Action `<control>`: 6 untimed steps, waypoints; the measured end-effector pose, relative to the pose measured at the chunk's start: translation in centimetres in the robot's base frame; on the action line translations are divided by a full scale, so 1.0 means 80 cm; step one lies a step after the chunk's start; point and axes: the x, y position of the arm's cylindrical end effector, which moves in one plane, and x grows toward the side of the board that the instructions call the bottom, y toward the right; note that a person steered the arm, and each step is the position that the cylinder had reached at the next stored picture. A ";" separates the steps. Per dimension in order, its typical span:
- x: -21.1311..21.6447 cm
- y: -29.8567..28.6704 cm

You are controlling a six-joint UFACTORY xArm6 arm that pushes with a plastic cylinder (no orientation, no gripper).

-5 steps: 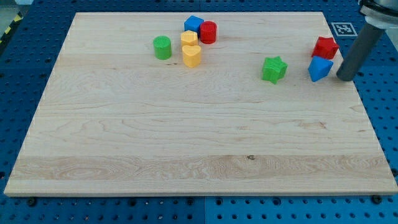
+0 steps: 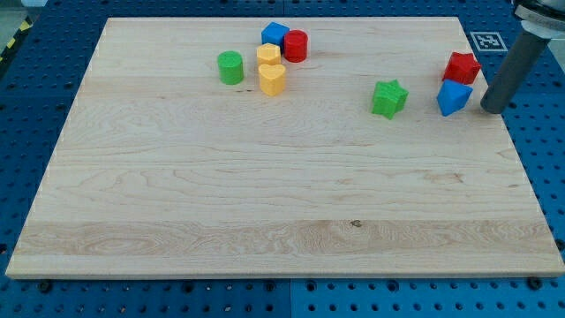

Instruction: Slide the blue triangle towards the top right

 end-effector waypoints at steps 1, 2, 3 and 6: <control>0.000 -0.037; 0.000 -0.061; -0.010 -0.081; -0.087 -0.134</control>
